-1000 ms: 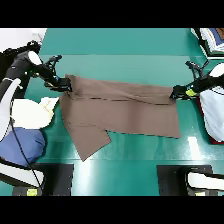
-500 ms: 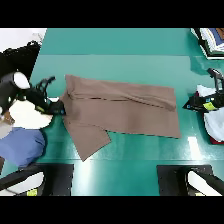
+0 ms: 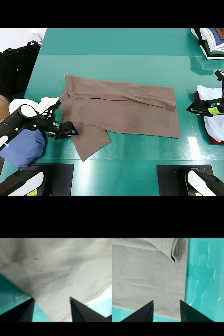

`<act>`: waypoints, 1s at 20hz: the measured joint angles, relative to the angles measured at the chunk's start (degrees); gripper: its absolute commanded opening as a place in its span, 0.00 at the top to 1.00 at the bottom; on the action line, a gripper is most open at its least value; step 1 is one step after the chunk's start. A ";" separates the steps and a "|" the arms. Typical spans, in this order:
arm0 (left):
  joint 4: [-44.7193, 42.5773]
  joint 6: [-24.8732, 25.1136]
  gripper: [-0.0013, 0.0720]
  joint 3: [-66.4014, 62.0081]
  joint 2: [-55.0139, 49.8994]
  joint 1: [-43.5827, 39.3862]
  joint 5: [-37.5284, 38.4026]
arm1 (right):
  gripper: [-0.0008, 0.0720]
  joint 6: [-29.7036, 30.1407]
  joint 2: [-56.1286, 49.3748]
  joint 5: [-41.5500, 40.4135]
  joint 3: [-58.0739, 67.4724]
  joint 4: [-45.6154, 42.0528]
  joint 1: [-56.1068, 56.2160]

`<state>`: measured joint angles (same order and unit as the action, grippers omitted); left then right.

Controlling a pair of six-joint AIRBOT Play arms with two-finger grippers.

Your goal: Fold the shirts.

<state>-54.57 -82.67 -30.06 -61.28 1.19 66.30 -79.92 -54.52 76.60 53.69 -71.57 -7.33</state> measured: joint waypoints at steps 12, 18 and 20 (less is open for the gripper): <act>6.21 3.19 0.95 -2.29 2.38 -0.04 -2.69 | 0.34 2.60 -3.04 1.51 -17.86 2.86 -12.37; 6.54 3.52 0.95 -3.21 2.80 -0.04 -2.29 | 0.75 5.35 -8.48 -3.15 -23.67 12.55 -13.79; 6.49 3.54 0.95 -3.28 2.91 -0.04 -2.19 | 0.96 5.81 -8.83 -5.20 -24.26 13.42 -13.31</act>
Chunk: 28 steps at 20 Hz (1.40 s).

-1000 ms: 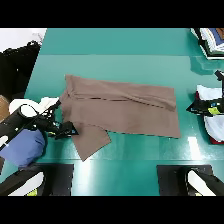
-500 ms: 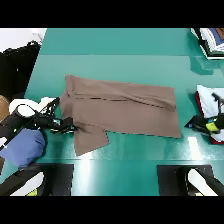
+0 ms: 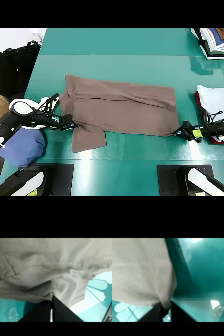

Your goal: Fold the shirts.

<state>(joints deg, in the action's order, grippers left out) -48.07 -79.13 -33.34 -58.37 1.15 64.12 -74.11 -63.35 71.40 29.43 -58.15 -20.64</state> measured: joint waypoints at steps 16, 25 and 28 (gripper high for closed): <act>-10.19 -11.04 0.95 -2.47 22.10 -5.75 17.31 | 0.96 -0.76 22.14 14.49 8.52 -14.67 2.60; -17.68 -9.51 0.95 -21.11 -0.55 -6.91 -0.22 | 0.96 -4.79 0.31 9.42 28.06 -13.51 13.49; -18.23 -9.22 0.65 -26.77 -9.66 -6.97 -4.52 | 0.69 -5.35 -8.28 8.92 34.82 -13.40 15.10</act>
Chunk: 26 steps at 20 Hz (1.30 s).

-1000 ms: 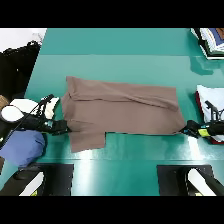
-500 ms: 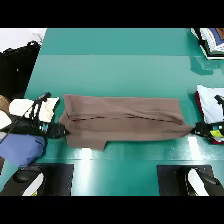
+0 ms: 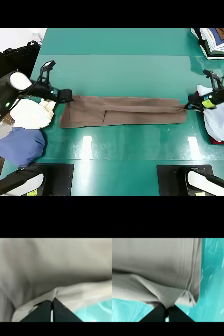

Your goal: Fold the shirts.

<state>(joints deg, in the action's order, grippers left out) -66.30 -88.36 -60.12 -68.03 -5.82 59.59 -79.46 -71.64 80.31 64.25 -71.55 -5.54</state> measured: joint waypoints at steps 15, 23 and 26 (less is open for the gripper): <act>2.73 1.20 0.95 -12.07 -8.81 -0.04 3.02 | 0.29 8.20 -13.88 3.54 1.11 11.78 -13.94; 5.20 1.40 0.95 -12.00 -11.41 -7.43 1.49 | 0.91 13.88 -21.07 1.16 -3.50 19.69 -11.58; 6.75 0.74 0.95 -12.15 -14.47 -11.89 -0.74 | 0.96 15.52 -20.39 0.63 -1.99 20.20 -9.66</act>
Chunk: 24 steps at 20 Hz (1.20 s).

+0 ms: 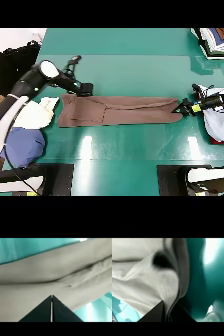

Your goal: Fold the shirts.

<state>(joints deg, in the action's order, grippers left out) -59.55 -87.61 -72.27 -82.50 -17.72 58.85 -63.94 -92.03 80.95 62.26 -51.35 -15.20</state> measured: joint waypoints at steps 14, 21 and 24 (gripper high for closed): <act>5.79 -1.29 0.95 -17.16 -23.30 -17.35 -4.94 | 0.96 -7.52 15.15 5.01 23.91 10.71 16.59; 6.64 -1.51 0.95 -18.53 -25.38 -17.73 -4.66 | 0.96 -10.14 10.71 4.90 37.94 11.17 30.69; 6.25 -1.51 0.95 -19.32 -24.02 -15.61 -2.45 | 0.96 -10.40 9.27 4.74 41.59 11.30 33.88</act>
<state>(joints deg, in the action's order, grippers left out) -53.30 -89.12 -91.59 -106.52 -33.32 56.40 -74.35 -82.76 85.69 103.85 -40.05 18.68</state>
